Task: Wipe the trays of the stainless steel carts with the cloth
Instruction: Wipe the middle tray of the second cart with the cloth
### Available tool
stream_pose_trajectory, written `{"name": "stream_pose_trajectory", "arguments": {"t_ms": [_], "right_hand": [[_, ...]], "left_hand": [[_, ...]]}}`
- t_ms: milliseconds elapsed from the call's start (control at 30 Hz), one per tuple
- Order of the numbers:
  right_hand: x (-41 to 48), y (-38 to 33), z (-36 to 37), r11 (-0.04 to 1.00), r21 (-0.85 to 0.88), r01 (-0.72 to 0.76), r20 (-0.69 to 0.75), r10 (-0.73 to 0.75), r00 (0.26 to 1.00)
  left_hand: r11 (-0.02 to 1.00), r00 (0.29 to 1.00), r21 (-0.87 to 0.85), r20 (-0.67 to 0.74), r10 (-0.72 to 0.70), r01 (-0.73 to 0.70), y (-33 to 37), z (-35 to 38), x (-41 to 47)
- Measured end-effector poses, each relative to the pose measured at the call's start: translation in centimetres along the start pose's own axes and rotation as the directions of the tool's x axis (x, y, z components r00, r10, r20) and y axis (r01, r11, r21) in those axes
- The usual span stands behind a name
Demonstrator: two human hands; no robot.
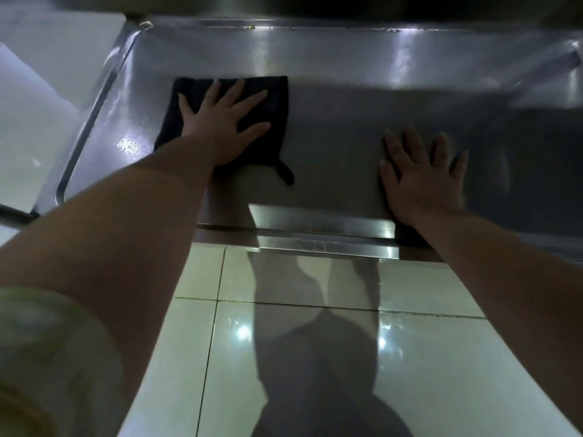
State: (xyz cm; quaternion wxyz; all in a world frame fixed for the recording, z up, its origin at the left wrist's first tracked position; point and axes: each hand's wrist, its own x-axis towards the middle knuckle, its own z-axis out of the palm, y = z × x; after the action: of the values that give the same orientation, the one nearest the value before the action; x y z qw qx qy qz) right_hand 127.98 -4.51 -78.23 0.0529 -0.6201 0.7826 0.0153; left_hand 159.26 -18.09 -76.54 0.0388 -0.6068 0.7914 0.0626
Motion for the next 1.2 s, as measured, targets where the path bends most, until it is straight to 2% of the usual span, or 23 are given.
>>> {"name": "stream_pose_trajectory", "arguments": {"t_ms": [100, 167, 200, 267, 367, 500, 600, 667, 767, 833, 967, 1100, 1200], "right_hand": [[0.5, -2.5, -0.9, 0.998, 0.059, -0.022, 0.034, 0.020, 0.999], [0.8, -6.3, -1.1, 0.992, 0.098, 0.077, 0.015, -0.079, 0.997], [0.7, -8.4, -1.0, 0.989, 0.095, 0.113, 0.033, -0.117, 0.993], [0.6, -11.0, -0.5, 0.993, 0.066, 0.097, 0.075, -0.102, 0.992], [0.6, -11.1, 0.1, 0.997, 0.016, 0.077, 0.033, -0.078, 0.996], [0.4, -10.7, 0.6, 0.997, 0.009, 0.080, -0.019, -0.080, 0.997], [0.2, -11.0, 0.8, 0.997, -0.010, 0.072, -0.032, -0.072, 0.997], [0.1, -11.1, 0.9, 0.998, -0.018, 0.068, -0.033, -0.069, 0.997], [0.0, -11.0, 0.9, 0.998, -0.025, 0.063, -0.034, -0.064, 0.997], [0.1, -10.7, 0.8, 0.998, -0.022, 0.058, -0.033, -0.058, 0.998], [0.1, -10.2, 0.4, 0.998, -0.001, 0.058, -0.020, -0.058, 0.998], [-0.1, -10.4, 0.5, 0.998, 0.016, 0.056, -0.018, -0.056, 0.998], [-0.1, -10.9, 0.7, 0.999, -0.001, 0.051, -0.031, -0.051, 0.998]], "left_hand": [[1.000, 1.000, 0.009, -0.024, 0.019, -0.019, 0.4, 0.4, -0.1], [1.000, 0.999, -0.002, -0.036, 0.016, -0.016, 0.3, 0.5, 0.0], [1.000, 0.999, -0.003, -0.039, 0.014, -0.014, 0.2, 0.5, -0.1], [1.000, 0.999, -0.012, -0.037, 0.024, -0.024, 0.1, 0.5, -0.6], [0.999, 0.999, -0.013, -0.039, 0.031, -0.032, -1.9, 0.7, -1.9], [0.990, 0.990, -0.025, -0.006, -0.138, 0.138, -7.7, 0.0, -2.8], [0.977, 0.977, -0.020, 0.015, -0.211, 0.211, -7.6, 0.1, -2.8], [0.988, 0.988, -0.023, -0.001, -0.154, 0.154, -4.1, 0.3, -2.4], [0.999, 0.999, -0.012, -0.012, 0.036, -0.036, 2.7, 0.9, -1.3], [0.996, 0.996, -0.014, 0.009, 0.093, -0.093, 5.7, 0.9, -0.7], [0.990, 0.990, -0.047, -0.031, 0.135, -0.136, 3.3, 0.5, -0.7], [0.996, 0.999, -0.084, -0.004, -0.035, 0.035, -4.6, -0.3, -0.7], [0.991, 0.992, -0.049, 0.023, -0.125, 0.126, -6.7, 0.0, -1.0]]}}
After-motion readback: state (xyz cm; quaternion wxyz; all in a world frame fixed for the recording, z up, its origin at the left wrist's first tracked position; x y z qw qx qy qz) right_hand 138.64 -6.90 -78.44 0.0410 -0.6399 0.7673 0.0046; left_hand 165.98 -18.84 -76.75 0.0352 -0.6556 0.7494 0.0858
